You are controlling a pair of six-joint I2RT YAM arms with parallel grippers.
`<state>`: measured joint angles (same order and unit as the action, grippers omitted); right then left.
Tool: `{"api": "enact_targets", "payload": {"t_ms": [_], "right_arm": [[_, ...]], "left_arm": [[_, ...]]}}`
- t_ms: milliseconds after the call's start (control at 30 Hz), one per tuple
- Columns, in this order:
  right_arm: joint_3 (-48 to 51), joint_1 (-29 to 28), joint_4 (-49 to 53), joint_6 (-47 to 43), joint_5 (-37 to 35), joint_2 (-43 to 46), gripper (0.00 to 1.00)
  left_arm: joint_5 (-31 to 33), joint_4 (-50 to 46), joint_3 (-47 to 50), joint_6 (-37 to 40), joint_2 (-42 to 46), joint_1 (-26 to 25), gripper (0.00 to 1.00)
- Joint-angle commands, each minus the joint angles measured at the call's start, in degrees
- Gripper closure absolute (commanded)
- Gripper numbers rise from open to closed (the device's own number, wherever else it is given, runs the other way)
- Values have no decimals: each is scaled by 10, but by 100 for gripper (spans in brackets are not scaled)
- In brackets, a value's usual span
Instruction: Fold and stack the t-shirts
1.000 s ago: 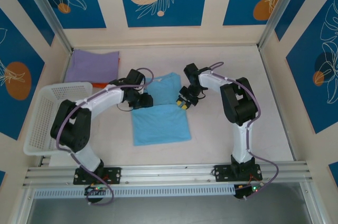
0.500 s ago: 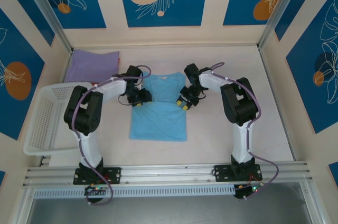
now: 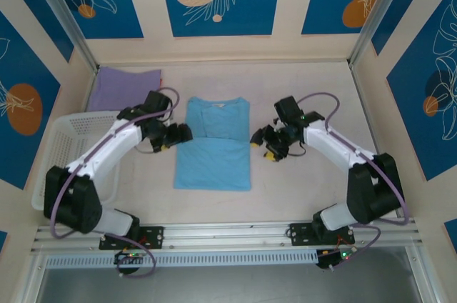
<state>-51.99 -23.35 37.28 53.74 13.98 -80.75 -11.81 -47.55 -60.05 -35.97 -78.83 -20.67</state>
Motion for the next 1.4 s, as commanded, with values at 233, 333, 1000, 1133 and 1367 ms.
{"api": "enact_targets", "payload": {"t_ms": [233, 333, 1000, 1133, 1367], "right_arm": [[142, -121, -72, 21, 44, 6, 44], [129, -152, -81, 35, 14, 1, 45], [83, -164, -94, 66, -33, -97, 66], [84, -164, -90, 67, -42, -96, 81], [67, -158, -52, 56, -58, -97, 100]], "left_arm": [[-133, -13, 231, -94, 100, 4, 41], [-156, 31, 253, -112, 77, 5, 41], [-82, 124, 260, -122, 33, 16, 63], [-76, 136, 258, -117, 11, 16, 79], [-37, 106, 231, -69, -10, 15, 100]]}}
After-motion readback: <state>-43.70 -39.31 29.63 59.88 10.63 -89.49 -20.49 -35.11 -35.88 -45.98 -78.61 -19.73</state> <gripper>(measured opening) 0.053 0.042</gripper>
